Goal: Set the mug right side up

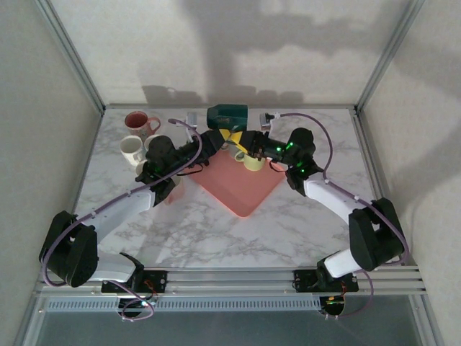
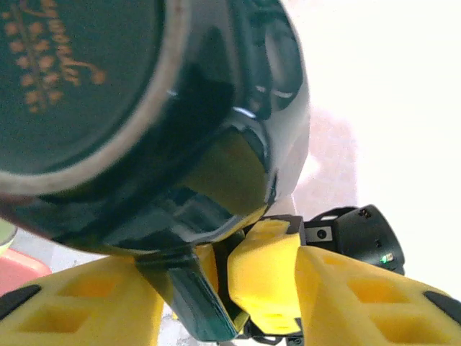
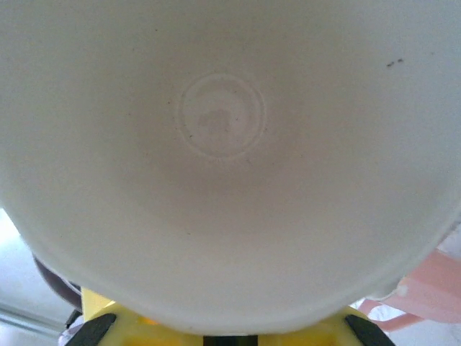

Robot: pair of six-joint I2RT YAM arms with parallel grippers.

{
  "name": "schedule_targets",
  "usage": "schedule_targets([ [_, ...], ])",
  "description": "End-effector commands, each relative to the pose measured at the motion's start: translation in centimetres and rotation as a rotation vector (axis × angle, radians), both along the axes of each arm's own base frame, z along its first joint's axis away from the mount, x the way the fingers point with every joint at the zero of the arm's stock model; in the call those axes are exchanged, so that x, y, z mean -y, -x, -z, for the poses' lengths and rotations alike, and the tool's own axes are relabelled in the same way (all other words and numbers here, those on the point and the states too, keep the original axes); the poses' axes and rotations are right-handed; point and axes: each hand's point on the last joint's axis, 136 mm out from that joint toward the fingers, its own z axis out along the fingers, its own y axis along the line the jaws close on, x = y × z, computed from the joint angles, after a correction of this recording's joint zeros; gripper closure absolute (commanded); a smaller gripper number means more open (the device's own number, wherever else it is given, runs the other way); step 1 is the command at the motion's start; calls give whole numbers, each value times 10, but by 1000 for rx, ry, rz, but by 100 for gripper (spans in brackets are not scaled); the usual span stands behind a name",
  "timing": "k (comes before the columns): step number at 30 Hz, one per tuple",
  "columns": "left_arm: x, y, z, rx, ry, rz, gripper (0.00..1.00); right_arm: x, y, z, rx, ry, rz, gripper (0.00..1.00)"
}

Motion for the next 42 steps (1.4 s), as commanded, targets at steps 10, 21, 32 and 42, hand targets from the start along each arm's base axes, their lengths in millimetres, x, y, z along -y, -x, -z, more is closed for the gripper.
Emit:
schedule_targets([
  [10,-5,4,-7,151,-168,-32,30,54,-4,-52,215,56,155,100],
  [21,3,-32,32,176,-434,-64,7,122,-22,-33,239,341,355,100],
  [32,11,-55,63,147,-653,-15,0,195,-55,42,43,843,574,100],
  [42,2,-55,86,120,-753,-8,3,256,-73,82,-80,1246,702,100],
])
